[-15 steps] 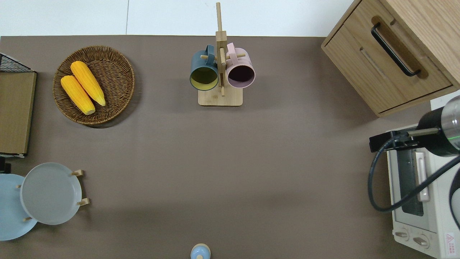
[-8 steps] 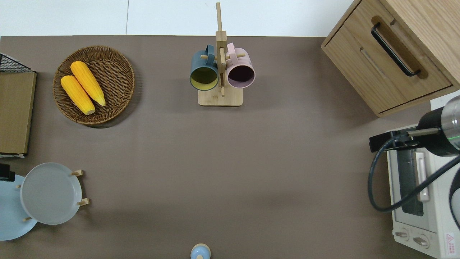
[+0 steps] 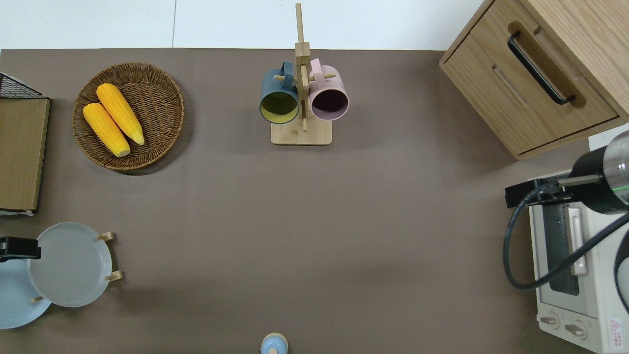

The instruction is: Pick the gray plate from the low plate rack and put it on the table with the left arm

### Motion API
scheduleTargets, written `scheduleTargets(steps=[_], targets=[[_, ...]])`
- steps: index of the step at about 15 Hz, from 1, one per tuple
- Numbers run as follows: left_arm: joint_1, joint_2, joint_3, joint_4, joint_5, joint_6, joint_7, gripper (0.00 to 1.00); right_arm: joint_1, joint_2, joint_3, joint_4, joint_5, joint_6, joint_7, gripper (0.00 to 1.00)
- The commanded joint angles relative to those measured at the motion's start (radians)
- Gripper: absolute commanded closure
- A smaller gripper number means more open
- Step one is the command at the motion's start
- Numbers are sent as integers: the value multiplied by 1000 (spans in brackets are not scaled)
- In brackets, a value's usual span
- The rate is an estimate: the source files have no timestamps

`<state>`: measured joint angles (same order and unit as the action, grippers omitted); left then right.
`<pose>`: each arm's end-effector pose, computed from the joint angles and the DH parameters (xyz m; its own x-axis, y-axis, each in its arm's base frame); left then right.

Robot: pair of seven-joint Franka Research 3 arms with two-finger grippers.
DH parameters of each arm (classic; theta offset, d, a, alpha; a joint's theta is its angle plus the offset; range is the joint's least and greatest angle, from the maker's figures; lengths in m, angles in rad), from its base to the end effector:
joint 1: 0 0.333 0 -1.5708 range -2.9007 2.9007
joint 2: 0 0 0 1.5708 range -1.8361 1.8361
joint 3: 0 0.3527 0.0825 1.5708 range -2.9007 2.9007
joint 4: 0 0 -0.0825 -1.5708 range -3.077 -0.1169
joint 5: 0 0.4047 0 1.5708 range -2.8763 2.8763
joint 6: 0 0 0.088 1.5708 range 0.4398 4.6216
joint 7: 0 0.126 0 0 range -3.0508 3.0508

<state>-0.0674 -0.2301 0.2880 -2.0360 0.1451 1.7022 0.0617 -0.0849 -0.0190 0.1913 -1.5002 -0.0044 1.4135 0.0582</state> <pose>0.4719 0.1330 0.5419 0.9854 0.1238 -0.1170 0.1163 -0.9908 -0.0688 0.5477 0.0591 0.6737 0.9966 0.0470 -0.0674 0.0479 -0.9988 0.0119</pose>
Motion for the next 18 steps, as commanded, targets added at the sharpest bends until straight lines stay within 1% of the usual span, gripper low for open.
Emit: scheduleTargets(steps=[1,6,13,18], targets=[[6,-63,13,-118,22,94,7,2,-7,-2,7,6,7,-14,-1,13],[17,-87,17,-216,27,177,7,2,-7,-2,5,6,7,-14,-1,13],[32,-97,17,-306,30,278,7,7,-7,-2,7,6,7,-14,-1,11],[35,-100,17,-360,59,350,7,13,-7,-2,5,6,7,-14,-1,13]])
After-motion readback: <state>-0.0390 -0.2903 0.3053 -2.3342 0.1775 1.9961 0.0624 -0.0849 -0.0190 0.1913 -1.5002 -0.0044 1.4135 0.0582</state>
